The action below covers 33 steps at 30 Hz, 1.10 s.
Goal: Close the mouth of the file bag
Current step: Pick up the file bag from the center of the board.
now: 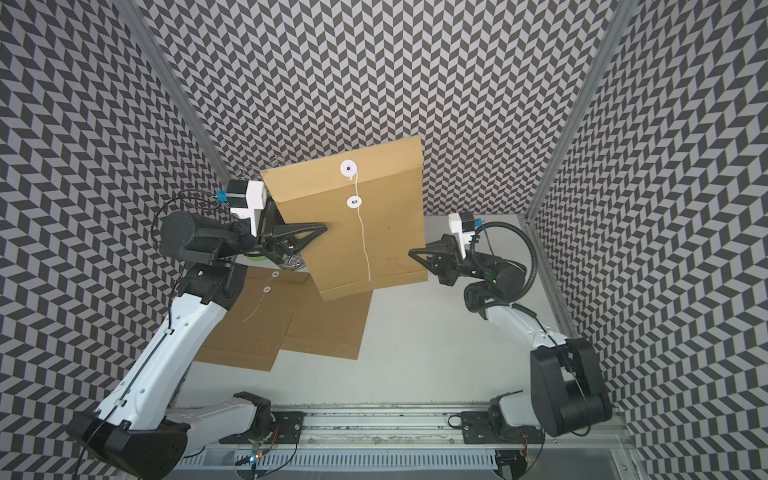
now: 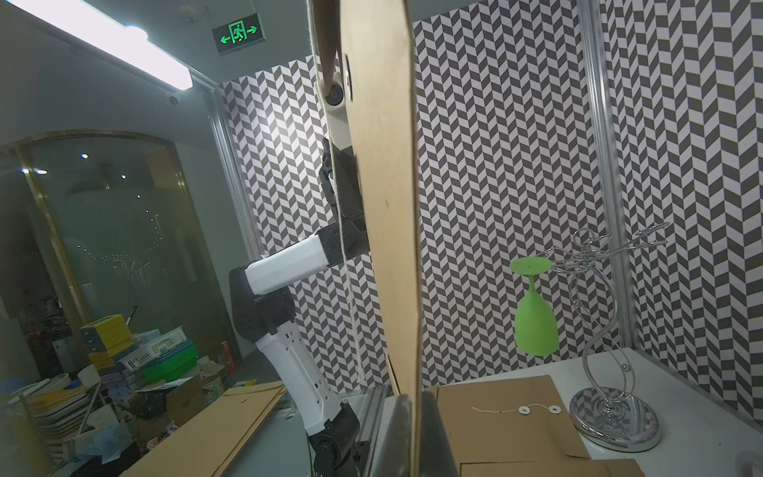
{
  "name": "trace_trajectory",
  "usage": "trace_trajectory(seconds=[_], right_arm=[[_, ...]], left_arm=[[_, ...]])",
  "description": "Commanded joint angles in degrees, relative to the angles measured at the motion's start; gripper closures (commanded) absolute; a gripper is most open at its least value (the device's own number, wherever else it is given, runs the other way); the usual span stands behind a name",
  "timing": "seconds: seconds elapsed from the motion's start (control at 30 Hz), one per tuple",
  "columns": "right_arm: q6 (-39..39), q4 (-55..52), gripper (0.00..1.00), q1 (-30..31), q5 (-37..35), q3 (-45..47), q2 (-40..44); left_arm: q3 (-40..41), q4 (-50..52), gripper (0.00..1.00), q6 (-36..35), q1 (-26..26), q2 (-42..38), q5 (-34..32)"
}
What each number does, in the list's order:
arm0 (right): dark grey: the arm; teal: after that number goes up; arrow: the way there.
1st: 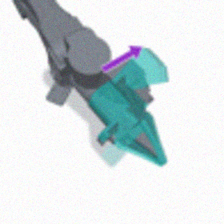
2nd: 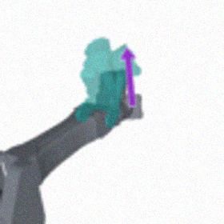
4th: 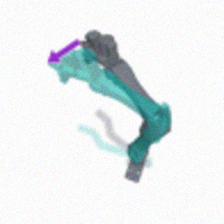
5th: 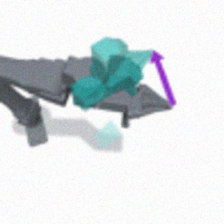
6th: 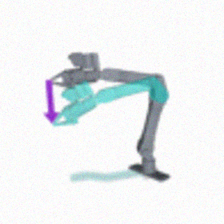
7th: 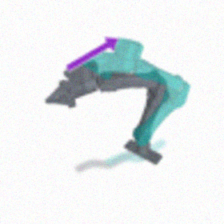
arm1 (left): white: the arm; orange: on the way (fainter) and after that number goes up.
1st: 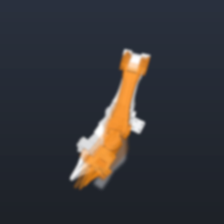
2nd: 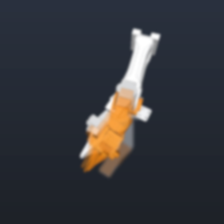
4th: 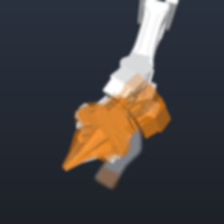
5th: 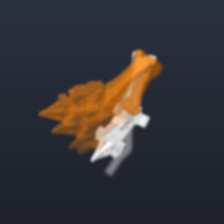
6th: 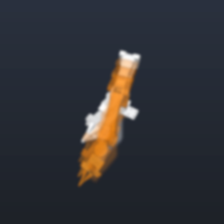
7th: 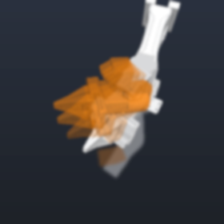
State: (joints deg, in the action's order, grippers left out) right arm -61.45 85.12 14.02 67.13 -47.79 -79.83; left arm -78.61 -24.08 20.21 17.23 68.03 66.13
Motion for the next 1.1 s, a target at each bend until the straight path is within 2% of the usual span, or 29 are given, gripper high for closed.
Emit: trace_trajectory(seconds=[0.0,0.1,0.2,0.33,0.43,0.5,0.57,0.63,0.8,0.87,0.93,1.0,1.07], right_arm=[[0.2,10.8,1.0,0.6,-0.4,-0.8,-0.4],[-0.4,11.2,1.0,0.6,-0.3,-1.2,-0.7],[-0.5,11.4,1.0,0.6,-0.4,-1.3,-0.9],[-0.3,11.3,1.0,0.6,-0.7,-1.2,-1.3],[-0.2,10.0,0.98,0.5,-2.0,-1.0,-1.6],[2.1,4.1,0.85,0.4,-3.9,-1.1,-1.6],[8.0,-11.3,0.73,0.4,-9.3,-1.7,-0.1],[16.2,-27.4,0.6,0.5,-16.0,-2.5,2.5],[29.1,-55.3,0.58,3.1,-34.0,-3.6,11.2],[33.7,-63.6,0.58,7.1,-41.0,-4.6,13.7],[35.4,-68.3,0.57,12.4,-47.8,-5.3,14.7],[35.4,-69.0,0.57,16.9,-47.8,-4.9,14.4],[35.4,-66.7,0.57,19.0,-47.8,-4.1,13.4]], left_arm=[[-3.2,4.0,0.54,-1.6,0.2,0.2,-3.6],[-5.0,8.5,0.54,-3.6,-0.1,1.0,-6.1],[-5.6,8.5,0.6,-1.9,-0.3,2.5,-5.7],[-6.9,7.9,0.83,3.9,-1.1,5.7,-5.3],[-4.9,3.1,0.99,10.2,-2.5,6.3,-4.4],[-2.4,-2.4,1.0,16.7,-3.9,5.9,-5.1],[-0.8,-4.8,1.0,23.1,-6.0,5.8,-7.8],[-0.7,-0.8,1.0,25.9,-8.2,5.8,-12.0],[-0.8,9.6,1.0,20.9,-9.6,4.5,-19.2],[-0.3,10.2,1.0,20.8,-9.6,4.6,-19.8],[-0.1,9.9,1.0,21.4,-9.5,4.8,-19.8],[0.1,9.2,1.0,22.1,-9.5,4.8,-19.7],[-0.1,9.4,1.0,22.5,-9.3,4.7,-19.6]])
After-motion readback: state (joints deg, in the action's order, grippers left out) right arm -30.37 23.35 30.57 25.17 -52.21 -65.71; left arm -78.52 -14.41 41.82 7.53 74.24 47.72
